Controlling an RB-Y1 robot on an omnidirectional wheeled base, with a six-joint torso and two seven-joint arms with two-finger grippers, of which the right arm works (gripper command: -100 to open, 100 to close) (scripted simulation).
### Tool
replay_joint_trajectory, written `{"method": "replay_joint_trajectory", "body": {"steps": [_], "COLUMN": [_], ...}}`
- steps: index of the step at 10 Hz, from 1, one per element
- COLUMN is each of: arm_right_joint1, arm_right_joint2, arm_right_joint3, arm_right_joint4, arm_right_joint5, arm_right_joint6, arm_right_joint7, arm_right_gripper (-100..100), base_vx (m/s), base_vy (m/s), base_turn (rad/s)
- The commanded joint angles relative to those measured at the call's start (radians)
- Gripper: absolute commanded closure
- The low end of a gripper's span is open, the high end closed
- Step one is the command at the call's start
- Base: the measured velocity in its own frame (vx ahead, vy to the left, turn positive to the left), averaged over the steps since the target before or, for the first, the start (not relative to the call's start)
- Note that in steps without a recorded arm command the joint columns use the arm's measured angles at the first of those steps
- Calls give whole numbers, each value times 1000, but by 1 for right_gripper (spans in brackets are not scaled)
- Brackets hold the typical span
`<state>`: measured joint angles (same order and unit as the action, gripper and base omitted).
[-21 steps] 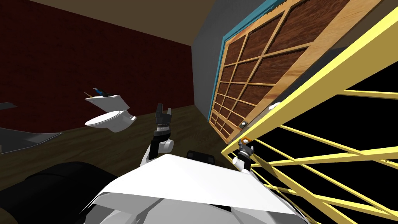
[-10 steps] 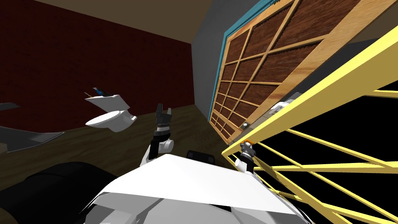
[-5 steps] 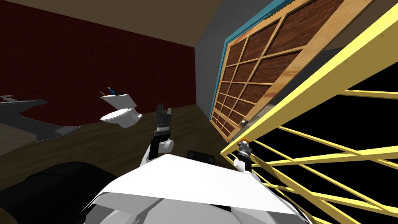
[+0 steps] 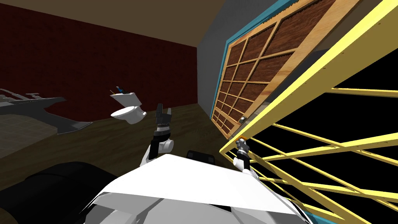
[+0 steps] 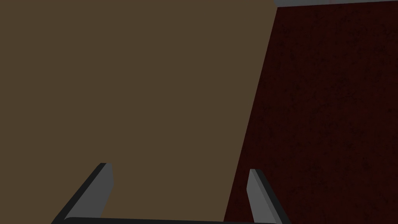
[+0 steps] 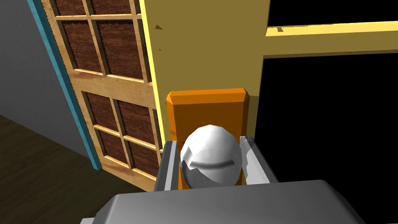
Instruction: Pull the door open
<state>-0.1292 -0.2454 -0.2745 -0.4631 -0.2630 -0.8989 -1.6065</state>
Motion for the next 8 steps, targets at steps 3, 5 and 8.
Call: {"method": "replay_joint_trajectory", "body": {"steps": [3,5,8], "arm_right_joint1": [4,5,8], "arm_right_joint2": [0,-3,-8], "arm_right_joint3": [25,45,80], "arm_right_joint4": [-4,-8,-15], "arm_right_joint5": [19,34,61], "arm_right_joint6": [0,-1,-3], "arm_right_joint7": [-20,-36,-66], "arm_right_gripper": [100,100,100], "base_vx": [-155,-218,-224], "base_vy": [-1,-8,-9], "base_turn": [47,56,56]}}
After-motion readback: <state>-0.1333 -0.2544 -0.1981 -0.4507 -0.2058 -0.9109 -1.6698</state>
